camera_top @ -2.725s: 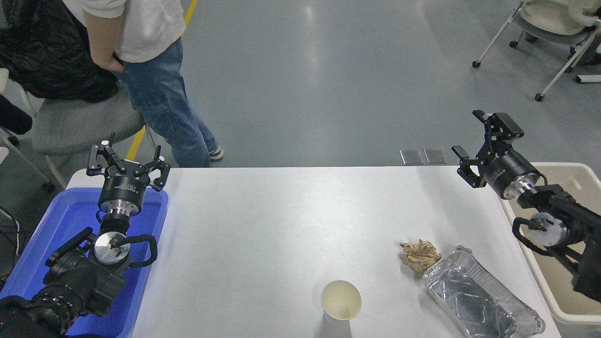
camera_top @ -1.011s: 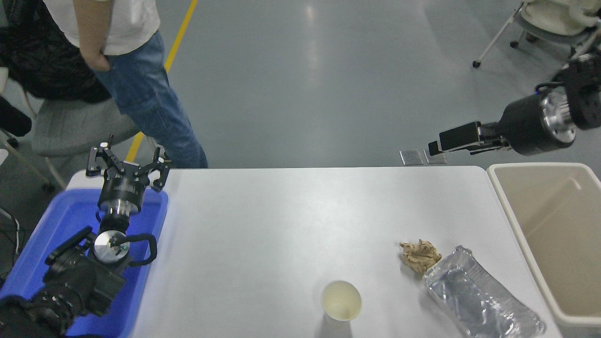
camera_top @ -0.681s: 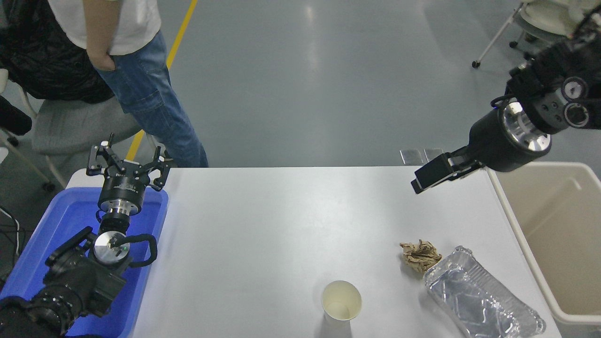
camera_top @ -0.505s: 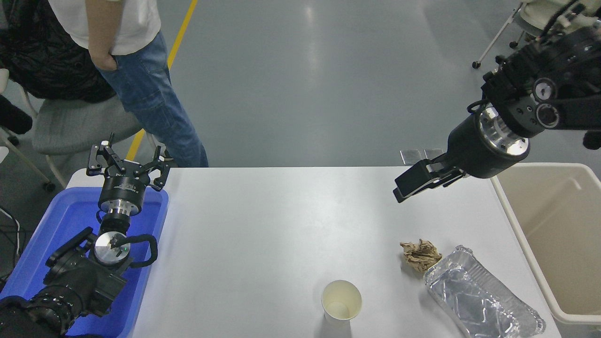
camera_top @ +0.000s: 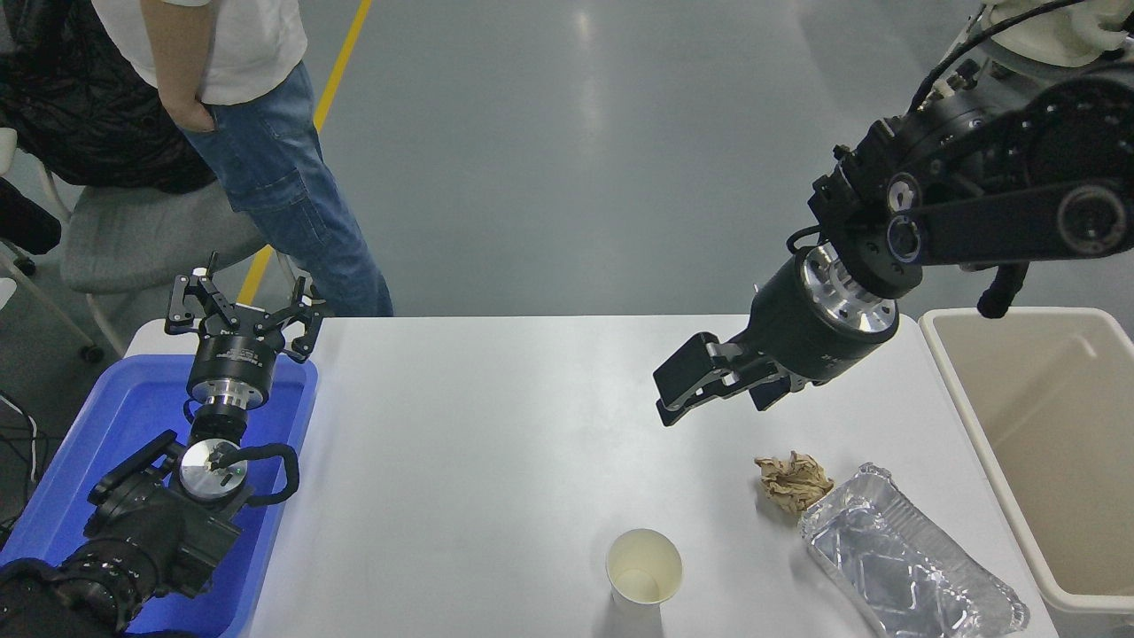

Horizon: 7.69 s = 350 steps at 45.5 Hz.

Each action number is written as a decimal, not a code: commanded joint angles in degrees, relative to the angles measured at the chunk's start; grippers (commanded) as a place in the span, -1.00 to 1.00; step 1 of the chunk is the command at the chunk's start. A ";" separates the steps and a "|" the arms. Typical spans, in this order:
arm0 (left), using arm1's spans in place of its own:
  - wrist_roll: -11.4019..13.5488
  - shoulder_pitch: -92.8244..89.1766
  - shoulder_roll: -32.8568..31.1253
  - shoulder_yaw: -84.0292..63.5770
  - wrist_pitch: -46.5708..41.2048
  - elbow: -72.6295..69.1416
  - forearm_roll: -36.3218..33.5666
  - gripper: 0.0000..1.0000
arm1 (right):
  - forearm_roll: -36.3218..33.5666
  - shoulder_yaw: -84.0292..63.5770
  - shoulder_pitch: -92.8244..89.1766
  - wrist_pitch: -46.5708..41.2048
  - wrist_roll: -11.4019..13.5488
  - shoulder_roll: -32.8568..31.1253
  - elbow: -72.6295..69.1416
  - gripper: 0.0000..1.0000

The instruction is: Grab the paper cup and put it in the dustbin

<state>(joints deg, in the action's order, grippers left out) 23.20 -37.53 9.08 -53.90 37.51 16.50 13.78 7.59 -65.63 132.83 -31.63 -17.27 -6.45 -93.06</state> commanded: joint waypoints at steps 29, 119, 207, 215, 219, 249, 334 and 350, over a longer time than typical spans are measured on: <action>0.00 0.09 -0.03 -0.07 0.01 0.03 0.10 0.98 | 1.37 -0.99 -17.16 9.92 -0.05 1.53 0.95 1.00; 0.00 0.26 -0.03 -0.16 0.02 0.03 0.02 0.98 | 11.13 2.00 -45.73 23.28 -0.40 6.45 18.35 0.30; 0.00 0.26 -0.03 -0.07 0.02 0.03 0.02 0.98 | 11.74 -4.06 7.97 -9.06 -2.51 -4.27 2.18 -1.00; 0.00 0.17 0.06 0.11 0.02 0.03 0.10 0.98 | 11.92 -7.23 10.61 -10.03 -2.51 -6.11 2.35 -1.00; 0.00 0.17 0.06 0.11 0.02 0.02 0.10 0.98 | 12.18 -9.25 10.96 -9.50 -2.51 -7.34 2.97 -1.00; 0.00 0.09 0.06 0.19 0.02 0.03 0.10 0.98 | 7.36 -10.49 -1.68 14.22 -2.07 -31.77 24.50 -1.00; 0.00 0.09 0.06 0.19 -0.16 -0.06 0.19 0.98 | -18.23 67.48 -99.25 37.08 13.05 -19.03 84.62 -1.00; 0.00 0.09 0.06 0.19 -0.16 0.03 0.10 0.98 | -18.31 67.83 -99.78 37.08 13.13 -18.86 84.71 -0.24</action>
<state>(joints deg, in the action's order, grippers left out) 23.20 -37.44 9.14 -53.70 37.33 16.48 13.96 -10.64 1.74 33.81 5.38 -4.32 -25.99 -8.74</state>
